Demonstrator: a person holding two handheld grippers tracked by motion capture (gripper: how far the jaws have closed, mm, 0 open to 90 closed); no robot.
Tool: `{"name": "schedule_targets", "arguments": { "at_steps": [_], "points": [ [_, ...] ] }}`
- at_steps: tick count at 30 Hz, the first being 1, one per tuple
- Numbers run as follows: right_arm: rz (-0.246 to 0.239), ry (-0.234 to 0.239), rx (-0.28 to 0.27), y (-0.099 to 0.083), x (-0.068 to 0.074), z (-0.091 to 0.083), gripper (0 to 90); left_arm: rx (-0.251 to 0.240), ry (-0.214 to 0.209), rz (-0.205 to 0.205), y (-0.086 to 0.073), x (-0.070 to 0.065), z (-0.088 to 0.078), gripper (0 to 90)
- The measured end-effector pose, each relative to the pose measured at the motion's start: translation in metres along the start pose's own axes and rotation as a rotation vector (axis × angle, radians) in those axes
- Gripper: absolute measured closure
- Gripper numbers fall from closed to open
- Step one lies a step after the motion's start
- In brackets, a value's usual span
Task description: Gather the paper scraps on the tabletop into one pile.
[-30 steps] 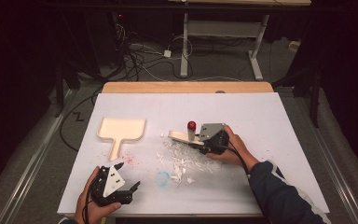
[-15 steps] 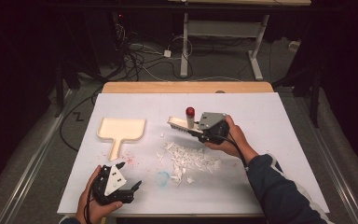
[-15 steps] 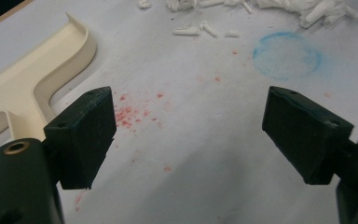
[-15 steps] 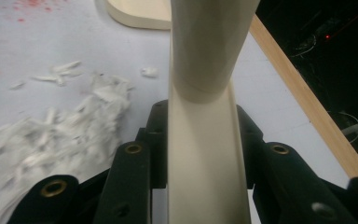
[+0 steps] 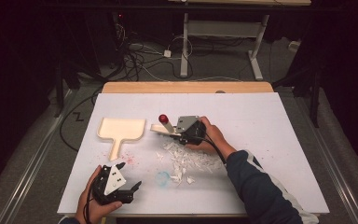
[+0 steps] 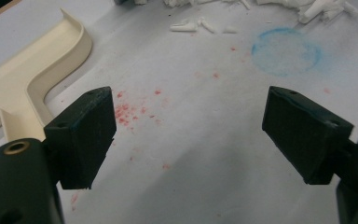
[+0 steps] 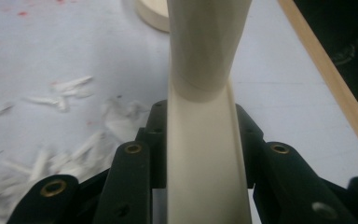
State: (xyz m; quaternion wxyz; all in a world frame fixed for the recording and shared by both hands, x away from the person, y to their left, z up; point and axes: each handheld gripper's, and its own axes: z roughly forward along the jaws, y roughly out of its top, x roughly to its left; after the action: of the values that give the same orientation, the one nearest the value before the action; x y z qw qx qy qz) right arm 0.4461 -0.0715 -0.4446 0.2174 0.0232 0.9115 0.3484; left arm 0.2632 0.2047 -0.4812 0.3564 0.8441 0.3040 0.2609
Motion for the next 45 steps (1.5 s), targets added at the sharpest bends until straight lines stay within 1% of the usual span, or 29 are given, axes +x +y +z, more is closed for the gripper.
{"name": "schedule_targets", "arguments": {
  "at_steps": [1,3,4,5,6,7,9,12,15,17,19,20,21,22,24,25,26,27,28,30,34,36,37,38,39,40,42,44,45],
  "points": [
    [-0.02,0.011,-0.003,-0.001,0.003,-0.002,67.7,0.002,0.0,0.001,0.0,0.0,0.0,16.8],
    [-0.04,0.07,-0.017,-0.005,0.006,-0.009,67.5,0.004,0.0,0.003,0.0,-0.001,-0.001,16.8],
    [-0.072,0.084,-0.026,-0.008,0.008,-0.013,67.5,0.005,0.002,0.002,0.0,-0.001,-0.001,16.8],
    [-0.083,0.109,-0.027,-0.01,0.01,-0.018,67.4,0.004,0.002,0.0,0.0,-0.001,-0.001,16.8],
    [-0.09,0.134,-0.031,-0.013,0.012,-0.023,67.4,0.01,-0.006,-0.011,-0.001,-0.002,-0.001,16.8],
    [-0.097,0.141,-0.044,-0.016,0.014,-0.029,67.5,0.007,-0.002,0.0,0.0,-0.002,-0.001,16.8],
    [-0.1,0.182,-0.053,-0.021,0.018,-0.04,67.6,0.013,-0.001,0.009,0.0,-0.002,-0.002,16.8],
    [-0.111,0.191,-0.074,-0.026,0.021,-0.056,67.9,0.012,0.0,0.011,0.001,-0.003,-0.002,16.8],
    [-0.098,0.154,-0.101,-0.031,0.021,-0.07,67.9,0.019,-0.008,0.002,0.001,-0.004,-0.001,16.8],
    [-0.066,0.111,-0.126,-0.033,0.019,-0.079,67.9,0.02,-0.011,0.003,0.001,-0.004,0.0,16.8],
    [-0.028,0.056,-0.131,-0.035,0.016,-0.09,67.9,0.024,-0.014,0.006,0.002,-0.004,0.001,16.8],
    [0.011,0.014,-0.141,-0.037,0.014,-0.101,67.9,0.022,-0.015,0.007,0.002,-0.004,0.001,16.8],
    [0.011,0.014,-0.141,-0.037,0.014,-0.101,67.9,0.02,-0.016,0.008,0.002,-0.004,0.001,16.8],
    [0.034,-0.023,-0.128,-0.037,0.014,-0.106,67.9,0.019,-0.017,0.009,0.003,-0.005,0.001,16.8],
    [0.076,-0.059,-0.111,-0.039,0.014,-0.117,67.9,0.019,-0.018,0.01,0.003,-0.004,0.002,16.8],
    [0.125,-0.109,-0.082,-0.04,0.015,-0.128,67.9,0.02,-0.019,0.01,0.003,-0.004,0.002,16.8],
    [0.125,-0.109,-0.082,-0.04,0.015,-0.128,67.9,0.021,-0.02,0.012,0.003,-0.004,0.003,16.8],
    [0.169,-0.14,-0.048,-0.043,0.018,-0.14,67.9,0.021,-0.02,0.014,0.004,-0.004,0.003,16.8],
    [0.169,-0.14,-0.048,-0.043,0.018,-0.14,67.9,0.021,-0.02,0.017,0.004,-0.004,0.003,16.8],
    [0.211,-0.176,-0.014,-0.048,0.02,-0.151,67.9,0.018,-0.021,0.018,0.005,-0.005,0.003,16.8],
    [0.307,-0.282,0.07,-0.062,0.025,-0.169,67.9,0.012,-0.018,0.024,0.006,-0.005,0.002,16.8],
    [0.359,-0.309,0.106,-0.071,0.029,-0.173,67.9,0.01,-0.018,0.028,0.007,-0.005,0.001,16.8],
    [0.394,-0.325,0.12,-0.076,0.032,-0.173,67.9,0.006,-0.017,0.025,0.007,-0.005,0.001,16.8],
    [0.456,-0.339,0.141,-0.084,0.038,-0.171,67.9,0.01,-0.018,0.033,0.007,-0.005,0.001,16.8],
    [0.456,-0.339,0.141,-0.084,0.038,-0.171,67.9,0.007,-0.018,0.033,0.007,-0.005,0.001,16.8],
    [0.483,-0.348,0.162,-0.087,0.041,-0.168,67.9,0.007,-0.018,0.034,0.008,-0.005,0.001,16.8],
    [0.516,-0.359,0.192,-0.091,0.046,-0.16,67.9,0.001,-0.019,0.035,0.008,-0.005,0.001,16.8],
    [0.544,-0.352,0.196,-0.091,0.051,-0.151,67.9,0.002,-0.022,0.041,0.009,-0.006,0.001,16.8],
    [0.563,-0.347,0.183,-0.086,0.054,-0.143,67.9,0.001,-0.025,0.042,0.009,-0.006,0.002,16.8]
  ]
}}
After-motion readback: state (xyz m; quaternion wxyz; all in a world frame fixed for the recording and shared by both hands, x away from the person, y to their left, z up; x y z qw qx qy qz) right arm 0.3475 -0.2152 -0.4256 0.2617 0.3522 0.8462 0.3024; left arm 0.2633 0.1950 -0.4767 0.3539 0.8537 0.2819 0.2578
